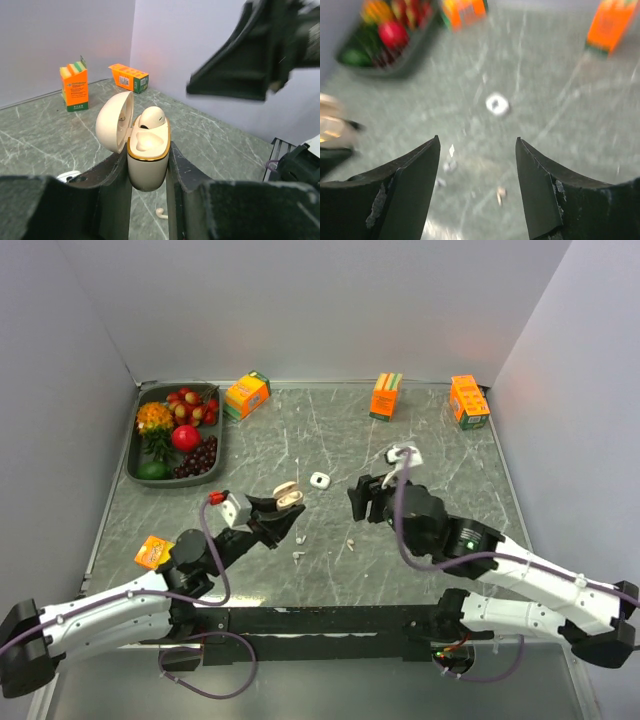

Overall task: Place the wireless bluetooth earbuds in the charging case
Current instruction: Pick up the earbud from the center of the board.

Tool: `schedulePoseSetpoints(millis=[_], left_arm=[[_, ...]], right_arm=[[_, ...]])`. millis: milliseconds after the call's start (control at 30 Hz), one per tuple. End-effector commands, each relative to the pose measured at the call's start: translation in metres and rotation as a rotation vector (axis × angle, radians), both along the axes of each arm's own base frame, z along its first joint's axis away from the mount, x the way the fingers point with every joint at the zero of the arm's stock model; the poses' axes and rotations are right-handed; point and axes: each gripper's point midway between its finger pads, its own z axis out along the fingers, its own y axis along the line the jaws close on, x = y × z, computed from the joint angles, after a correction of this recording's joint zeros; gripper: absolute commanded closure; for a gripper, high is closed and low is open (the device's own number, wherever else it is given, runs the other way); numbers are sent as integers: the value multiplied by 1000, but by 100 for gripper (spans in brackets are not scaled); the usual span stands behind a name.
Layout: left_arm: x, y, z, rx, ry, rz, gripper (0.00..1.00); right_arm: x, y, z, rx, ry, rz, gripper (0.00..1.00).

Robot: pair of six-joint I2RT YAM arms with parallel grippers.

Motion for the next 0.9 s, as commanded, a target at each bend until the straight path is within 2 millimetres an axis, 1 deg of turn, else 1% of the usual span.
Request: schedulePoseSetpoints(millis=[0,33,67,100,133,167,233,300,333,367,400,433,467,500,533,600,633,700,733,867], left_arm=[[-5,17,-3,-25,-4,25,99],[-6,23,-1,-42,1,35,99],[-6,24,-6,-29,14,39,99],[-7,26,-9,-26,20,45,99],[-8,30,-5,-41,18,50,99],[-8,31,-8,-32,26,50,99],[-9,33,-4,-41,24,50,99],[-10,33,-4,-32,28,46,99],[-11,34,-3,-37,29,46,99],[-11,34,-2,-39,27,45,99],[-11,34,-2,-40,28,43,99],[-13,35,-1,-46,23,40,99],[-13,35,-1,-47,24,38,99],[-13,35,0,-48,23,36,99],[-14,34,-1,-46,25,31,99],[-15,35,0,-48,22,30,99],[-15,36,0,-50,23,30,99],[-16,37,2,-57,20,32,99],[-16,38,2,-59,19,32,99],[-17,38,3,-64,15,33,99]], right_arm=[[-36,2,-109,-116,438,76,30],[-40,0,-129,-152,495,78,30],[-48,6,-149,-190,574,108,30],[-52,8,-159,-209,609,115,30],[-55,10,-178,-251,658,125,30],[-57,10,-184,-269,685,120,30],[-56,12,-197,-297,719,120,30],[-55,13,-201,-306,742,113,30],[-54,13,-207,-321,760,108,30],[-51,11,-210,-317,773,85,30],[-49,12,-212,-318,776,80,32],[-48,12,-219,-329,793,75,33],[-44,10,-222,-332,808,64,36],[-42,14,-221,-336,807,70,37],[-40,13,-229,-371,824,58,39],[-35,16,-230,-397,828,65,40],[-33,16,-236,-421,843,58,41],[-27,17,-237,-437,838,58,43],[-25,16,-242,-451,846,52,43],[-14,17,-245,-467,836,47,44]])
